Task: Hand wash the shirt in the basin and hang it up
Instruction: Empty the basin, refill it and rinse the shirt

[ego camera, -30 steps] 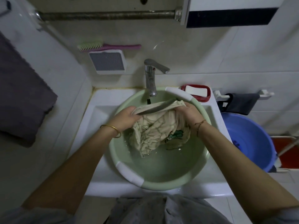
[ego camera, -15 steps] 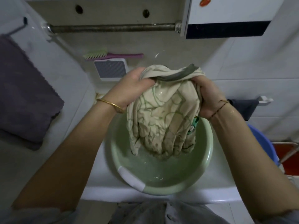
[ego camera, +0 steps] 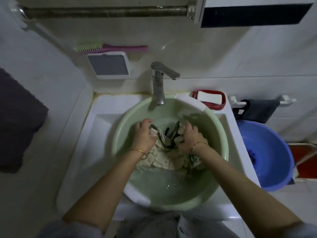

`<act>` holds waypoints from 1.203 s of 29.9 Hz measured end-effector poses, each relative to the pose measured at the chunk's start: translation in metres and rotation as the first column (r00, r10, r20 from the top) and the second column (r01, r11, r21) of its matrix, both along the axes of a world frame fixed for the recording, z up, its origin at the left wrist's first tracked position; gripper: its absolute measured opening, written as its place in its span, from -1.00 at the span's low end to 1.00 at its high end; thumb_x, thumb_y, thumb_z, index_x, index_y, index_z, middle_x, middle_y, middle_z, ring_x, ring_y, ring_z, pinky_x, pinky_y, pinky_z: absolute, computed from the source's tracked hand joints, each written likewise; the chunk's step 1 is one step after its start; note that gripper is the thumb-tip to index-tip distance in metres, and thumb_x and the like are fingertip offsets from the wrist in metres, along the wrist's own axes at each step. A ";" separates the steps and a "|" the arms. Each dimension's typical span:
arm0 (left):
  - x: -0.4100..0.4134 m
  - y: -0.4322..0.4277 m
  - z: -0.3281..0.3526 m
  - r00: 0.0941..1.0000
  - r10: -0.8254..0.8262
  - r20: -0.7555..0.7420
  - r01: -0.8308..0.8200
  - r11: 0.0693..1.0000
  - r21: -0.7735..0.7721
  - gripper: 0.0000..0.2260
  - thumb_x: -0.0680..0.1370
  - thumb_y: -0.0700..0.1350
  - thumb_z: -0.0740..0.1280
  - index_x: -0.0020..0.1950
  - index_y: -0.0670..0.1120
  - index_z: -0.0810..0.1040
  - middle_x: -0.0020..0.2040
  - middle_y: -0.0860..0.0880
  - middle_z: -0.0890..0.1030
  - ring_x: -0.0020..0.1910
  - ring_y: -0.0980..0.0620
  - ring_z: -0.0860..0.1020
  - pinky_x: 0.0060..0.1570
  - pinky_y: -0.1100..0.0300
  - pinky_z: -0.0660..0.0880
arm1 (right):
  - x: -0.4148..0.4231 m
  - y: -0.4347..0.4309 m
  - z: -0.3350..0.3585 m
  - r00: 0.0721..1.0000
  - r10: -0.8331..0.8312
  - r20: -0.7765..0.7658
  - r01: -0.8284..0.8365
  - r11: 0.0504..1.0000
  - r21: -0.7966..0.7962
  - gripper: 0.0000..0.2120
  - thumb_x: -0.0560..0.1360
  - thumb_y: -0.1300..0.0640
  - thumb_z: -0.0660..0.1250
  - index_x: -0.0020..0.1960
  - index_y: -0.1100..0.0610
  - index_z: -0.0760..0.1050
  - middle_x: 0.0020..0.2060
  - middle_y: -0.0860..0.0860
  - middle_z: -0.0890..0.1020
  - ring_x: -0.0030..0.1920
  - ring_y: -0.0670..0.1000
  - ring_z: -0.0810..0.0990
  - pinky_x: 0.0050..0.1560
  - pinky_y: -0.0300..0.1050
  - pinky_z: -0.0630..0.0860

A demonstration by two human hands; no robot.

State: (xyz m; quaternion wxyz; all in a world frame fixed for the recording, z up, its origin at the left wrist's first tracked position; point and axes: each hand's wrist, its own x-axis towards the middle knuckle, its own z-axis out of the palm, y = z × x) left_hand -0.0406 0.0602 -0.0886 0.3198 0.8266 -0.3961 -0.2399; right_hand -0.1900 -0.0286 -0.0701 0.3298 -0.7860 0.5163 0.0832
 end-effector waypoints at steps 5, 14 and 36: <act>-0.013 -0.007 -0.043 0.981 -0.031 0.190 0.015 0.996 0.087 -0.56 0.58 -0.17 0.21 0.47 -0.05 0.27 0.31 -0.23 0.30 0.25 -0.19 0.37 0.27 0.19 0.22 | 0.015 0.004 -0.048 0.981 0.094 -0.169 -0.127 0.971 -0.202 -0.44 0.62 -0.04 0.04 0.53 -0.09 -0.13 0.47 0.09 0.14 0.35 0.24 0.25 0.21 0.15 0.37; -0.012 -0.016 -0.091 0.993 -0.096 0.069 0.080 0.974 0.211 -0.58 0.46 -0.16 0.38 0.31 -0.01 0.45 0.19 -0.10 0.53 0.16 -0.14 0.47 0.25 0.07 0.37 | 0.031 -0.012 -0.095 0.935 0.207 -0.287 -0.317 0.852 -0.417 -0.46 0.62 0.07 0.08 0.53 -0.05 -0.05 0.45 0.16 0.14 0.28 0.25 0.32 -0.01 0.05 0.48; -0.016 -0.035 -0.038 0.969 0.221 0.108 -0.229 0.970 0.079 -0.76 0.53 -0.04 0.18 0.01 -0.16 0.54 -0.03 -0.24 0.56 -0.05 -0.23 0.55 -0.16 0.09 0.38 | 0.047 -0.009 -0.068 0.995 -0.087 -0.039 0.065 0.921 -0.383 -0.58 0.61 -0.13 0.04 0.39 0.03 0.28 0.31 0.15 0.33 0.22 0.19 0.38 0.07 0.04 0.40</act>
